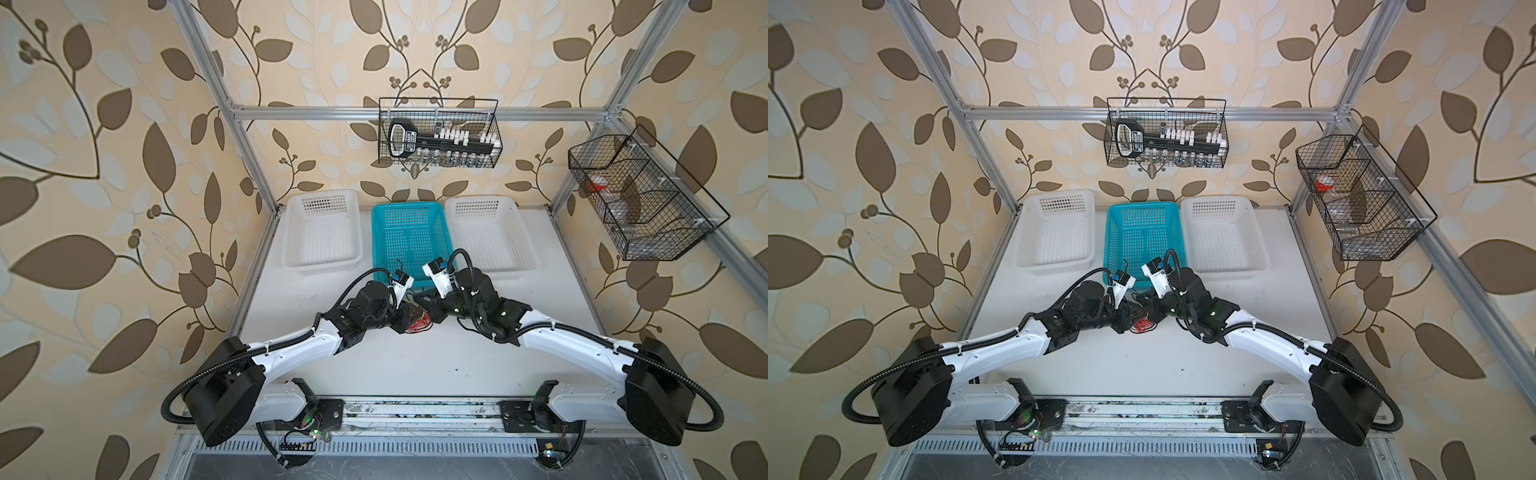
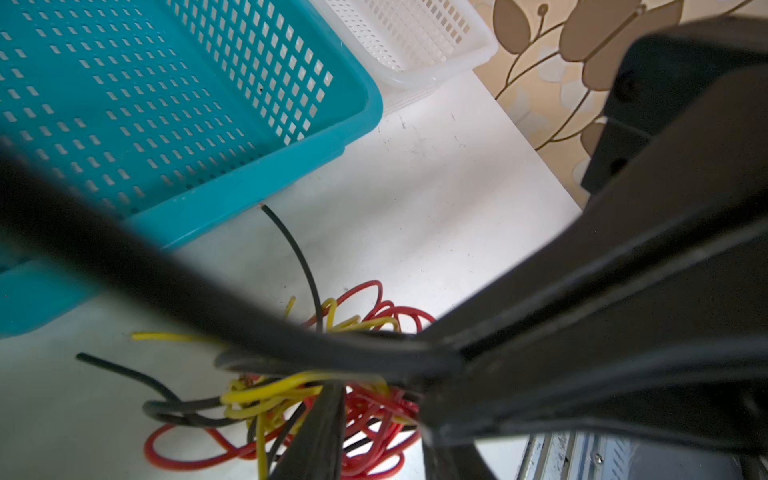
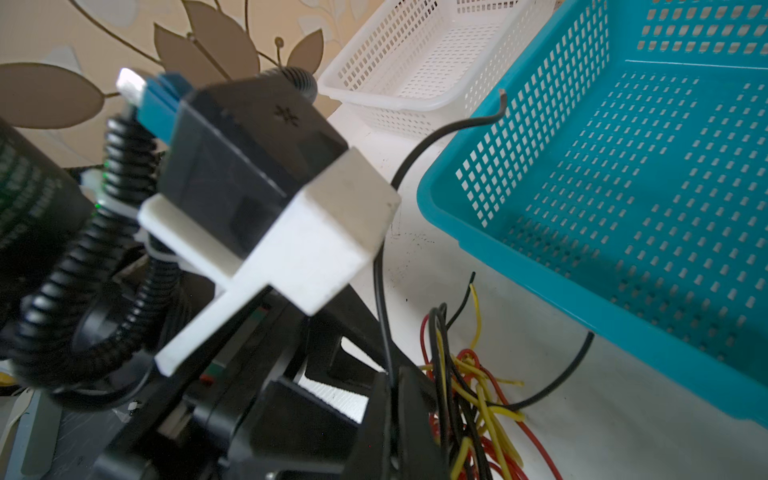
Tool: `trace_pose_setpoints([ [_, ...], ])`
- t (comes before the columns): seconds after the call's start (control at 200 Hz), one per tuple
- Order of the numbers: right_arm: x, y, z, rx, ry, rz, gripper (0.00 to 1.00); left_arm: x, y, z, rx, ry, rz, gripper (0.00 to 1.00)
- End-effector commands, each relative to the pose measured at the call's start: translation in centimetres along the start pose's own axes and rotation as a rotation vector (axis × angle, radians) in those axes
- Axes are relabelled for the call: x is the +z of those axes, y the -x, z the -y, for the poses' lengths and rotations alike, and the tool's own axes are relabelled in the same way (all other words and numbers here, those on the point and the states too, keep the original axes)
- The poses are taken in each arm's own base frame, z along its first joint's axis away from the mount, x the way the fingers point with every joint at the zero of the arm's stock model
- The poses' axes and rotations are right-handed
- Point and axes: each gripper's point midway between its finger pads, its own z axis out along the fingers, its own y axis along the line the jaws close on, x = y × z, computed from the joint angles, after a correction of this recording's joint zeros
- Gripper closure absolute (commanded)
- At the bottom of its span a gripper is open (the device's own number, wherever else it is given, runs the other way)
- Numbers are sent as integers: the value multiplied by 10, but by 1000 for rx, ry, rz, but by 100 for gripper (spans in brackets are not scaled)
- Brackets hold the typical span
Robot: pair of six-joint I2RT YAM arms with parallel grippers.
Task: Untangle the cables
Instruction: 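Lift the black wire with the right gripper while the left gripper approaches the bundle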
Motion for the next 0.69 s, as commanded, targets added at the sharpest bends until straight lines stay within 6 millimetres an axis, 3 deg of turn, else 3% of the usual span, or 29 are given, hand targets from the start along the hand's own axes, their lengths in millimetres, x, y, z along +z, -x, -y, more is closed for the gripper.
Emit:
trace_pose_setpoints([
  [0.0, -2, 23, -17, -8, 51, 62, 100, 4, 15, 10, 18, -21, 29, 85],
  [0.085, -2, 20, -13, -5, 31, 60, 100, 6, 13, 6, 8, -8, 24, 100],
  [0.35, -8, 15, -2, -9, -25, 55, 100, 3, 13, 0, -4, 27, 39, 100],
  [0.69, -18, 1, 26, 30, -104, 43, 100, 7, 13, -3, -30, 38, 30, 100],
])
